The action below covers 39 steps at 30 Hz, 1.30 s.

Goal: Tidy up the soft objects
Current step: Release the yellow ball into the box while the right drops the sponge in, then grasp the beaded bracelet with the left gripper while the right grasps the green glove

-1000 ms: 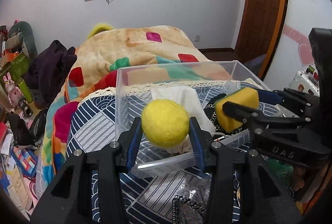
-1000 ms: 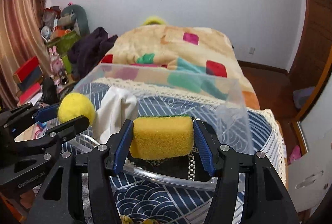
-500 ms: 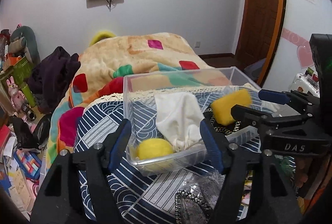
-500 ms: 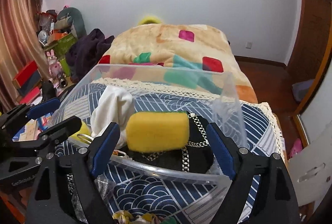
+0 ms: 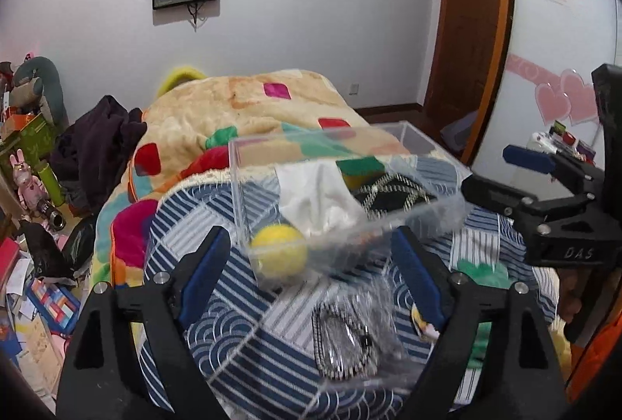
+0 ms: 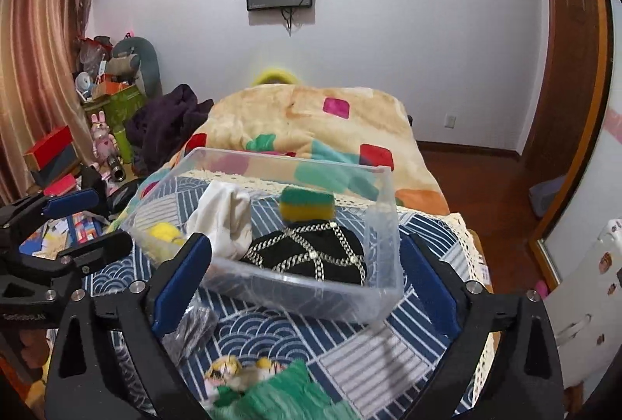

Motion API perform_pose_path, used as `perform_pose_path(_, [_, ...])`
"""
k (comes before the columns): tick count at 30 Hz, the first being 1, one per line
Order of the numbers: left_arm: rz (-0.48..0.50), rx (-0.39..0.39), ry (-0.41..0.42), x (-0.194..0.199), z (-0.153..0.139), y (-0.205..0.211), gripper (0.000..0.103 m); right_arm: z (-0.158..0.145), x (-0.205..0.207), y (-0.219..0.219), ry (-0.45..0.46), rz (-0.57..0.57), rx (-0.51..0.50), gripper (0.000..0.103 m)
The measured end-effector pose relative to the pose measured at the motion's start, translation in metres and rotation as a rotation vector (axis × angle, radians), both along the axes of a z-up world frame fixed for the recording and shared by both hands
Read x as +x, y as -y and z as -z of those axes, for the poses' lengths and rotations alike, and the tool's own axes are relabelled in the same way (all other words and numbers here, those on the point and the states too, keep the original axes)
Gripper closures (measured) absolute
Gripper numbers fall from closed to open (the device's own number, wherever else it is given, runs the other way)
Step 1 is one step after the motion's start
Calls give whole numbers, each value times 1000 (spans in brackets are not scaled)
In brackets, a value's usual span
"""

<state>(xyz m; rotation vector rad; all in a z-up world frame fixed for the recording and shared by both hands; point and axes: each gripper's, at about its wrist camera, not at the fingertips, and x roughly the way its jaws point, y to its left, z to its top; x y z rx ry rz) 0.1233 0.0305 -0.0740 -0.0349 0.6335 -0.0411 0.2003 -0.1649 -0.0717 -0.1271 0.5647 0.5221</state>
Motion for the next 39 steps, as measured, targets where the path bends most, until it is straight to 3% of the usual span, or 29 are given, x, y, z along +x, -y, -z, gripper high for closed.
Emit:
perform_pose_path(5, [-1, -12, -59, -6, 24, 0, 18, 12, -10, 5, -20, 7, -13, 5])
perform_pose_path(11, [-31, -55, -131, -3, 53, -6, 19, 38, -16, 8, -105, -2, -20, 5])
perform_pose_path(19, [-22, -125, -163, 6, 68, -15, 50, 72, -26, 13, -197, -2, -32, 5])
perform_pose_path(23, [-1, -115, -158, 6, 71, -7, 54, 78, -29, 18, -227, -9, -15, 7])
perform_pose_path(32, [22, -168, -188, 17, 76, -7, 72, 83, -33, 25, -259, -34, 10, 41])
perform_pose_path(34, [18, -165, -185, 15, 76, -7, 78, 82, -33, 25, -254, -39, 14, 53])
perform_pose_path(39, [-4, -150, -174, 6, 70, -9, 86, 78, -37, 25, -230, -43, 18, 65])
